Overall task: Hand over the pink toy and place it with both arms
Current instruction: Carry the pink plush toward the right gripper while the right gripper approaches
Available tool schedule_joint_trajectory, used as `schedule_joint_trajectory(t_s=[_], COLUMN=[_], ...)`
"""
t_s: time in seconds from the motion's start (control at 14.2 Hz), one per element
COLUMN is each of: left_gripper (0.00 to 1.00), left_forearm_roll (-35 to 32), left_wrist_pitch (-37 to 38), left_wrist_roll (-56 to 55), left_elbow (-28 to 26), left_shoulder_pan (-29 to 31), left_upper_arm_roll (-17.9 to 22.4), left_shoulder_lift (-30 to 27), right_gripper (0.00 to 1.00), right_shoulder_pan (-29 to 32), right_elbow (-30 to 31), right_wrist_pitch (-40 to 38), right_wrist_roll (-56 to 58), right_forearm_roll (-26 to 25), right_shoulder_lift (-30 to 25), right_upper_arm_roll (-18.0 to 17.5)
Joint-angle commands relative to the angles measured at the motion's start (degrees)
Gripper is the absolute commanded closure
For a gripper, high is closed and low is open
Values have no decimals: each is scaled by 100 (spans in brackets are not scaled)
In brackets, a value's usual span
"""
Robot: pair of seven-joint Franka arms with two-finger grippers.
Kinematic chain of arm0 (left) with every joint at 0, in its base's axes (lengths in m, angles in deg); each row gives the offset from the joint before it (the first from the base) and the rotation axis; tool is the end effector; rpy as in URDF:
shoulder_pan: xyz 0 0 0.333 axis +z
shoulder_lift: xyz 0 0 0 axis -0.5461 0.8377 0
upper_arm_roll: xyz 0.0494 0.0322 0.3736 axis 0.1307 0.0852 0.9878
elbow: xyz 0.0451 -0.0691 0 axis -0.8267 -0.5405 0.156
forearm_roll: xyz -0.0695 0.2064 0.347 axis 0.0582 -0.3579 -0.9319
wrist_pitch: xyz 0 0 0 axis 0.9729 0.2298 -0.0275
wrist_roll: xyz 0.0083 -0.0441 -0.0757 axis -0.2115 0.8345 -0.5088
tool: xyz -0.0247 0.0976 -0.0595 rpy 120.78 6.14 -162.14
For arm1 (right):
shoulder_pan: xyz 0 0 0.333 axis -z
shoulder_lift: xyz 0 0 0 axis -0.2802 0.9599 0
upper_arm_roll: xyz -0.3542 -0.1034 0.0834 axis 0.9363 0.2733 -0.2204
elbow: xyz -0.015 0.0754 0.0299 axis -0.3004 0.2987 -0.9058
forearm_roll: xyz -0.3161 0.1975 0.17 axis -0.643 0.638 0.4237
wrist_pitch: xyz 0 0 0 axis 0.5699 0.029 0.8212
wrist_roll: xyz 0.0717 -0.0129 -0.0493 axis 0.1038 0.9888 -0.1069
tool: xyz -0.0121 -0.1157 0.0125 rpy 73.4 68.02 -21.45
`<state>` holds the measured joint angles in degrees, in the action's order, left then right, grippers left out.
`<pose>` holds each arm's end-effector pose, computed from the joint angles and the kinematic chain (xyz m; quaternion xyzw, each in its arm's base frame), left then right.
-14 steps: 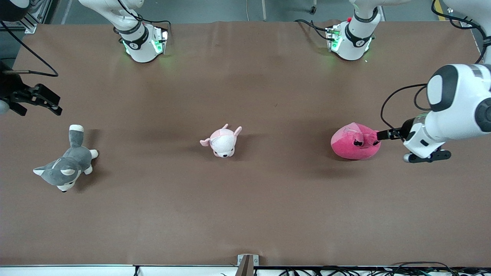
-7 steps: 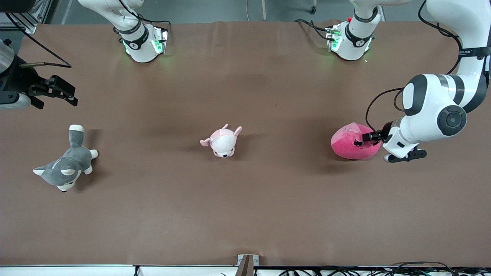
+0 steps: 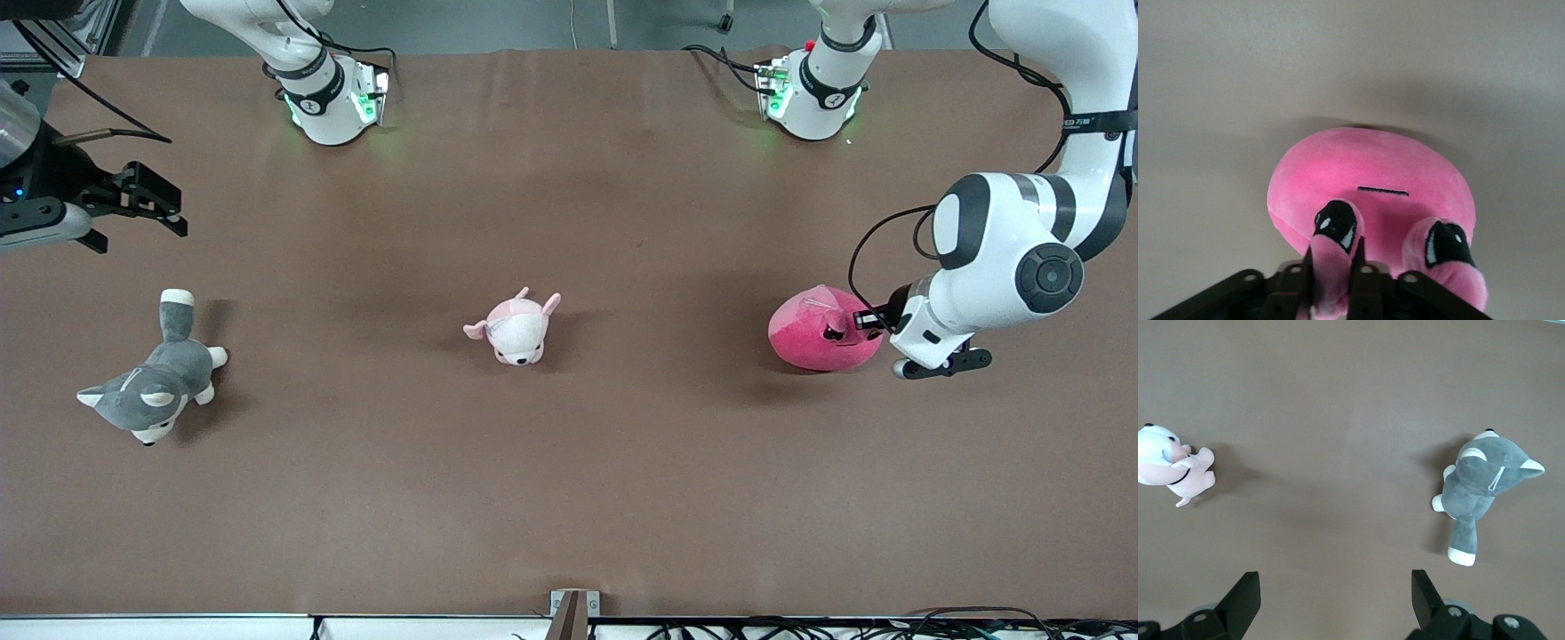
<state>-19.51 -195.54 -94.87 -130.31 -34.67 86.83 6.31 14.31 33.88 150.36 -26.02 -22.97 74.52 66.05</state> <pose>0.6130 -0.0503 0.3738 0.9912 0.0869 -0.1001 0.0033 0.5552 0.0447 0.6851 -0.9937 -0.1100 -0.0170 0.0161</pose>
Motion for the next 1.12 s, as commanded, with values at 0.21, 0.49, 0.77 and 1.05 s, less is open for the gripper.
schedule_joint_trajectory(t_s=[0.21,0.49,0.77,1.05], left_gripper=[100,100,100,100], left_forearm_roll=[67,329,892,910], left_wrist_pitch=[216,1077,1290,1228], left_wrist_roll=[-804,-1550,-2726,-3949], left_elbow=[511,1416,2207,2595], left_shoulder_pan=[-19,-45,-80,-474], left_upper_arm_roll=[-322,-902,-1719,-2327], left_shoulder_lift=[-140,-131,-122,-61], right_gripper=[0,3,22,25], right_shoulder_pan=[-24,29,186,503], right_elbow=[-63,-45,-45,-45], right_wrist_pitch=[-56,-13,-12,-82], right_wrist_roll=[53,36,-44,-44], right_forearm_roll=[314,1081,2150,3312], right_shoulder_lift=[90,117,361,758], right_upper_arm_roll=[59,86,95,95])
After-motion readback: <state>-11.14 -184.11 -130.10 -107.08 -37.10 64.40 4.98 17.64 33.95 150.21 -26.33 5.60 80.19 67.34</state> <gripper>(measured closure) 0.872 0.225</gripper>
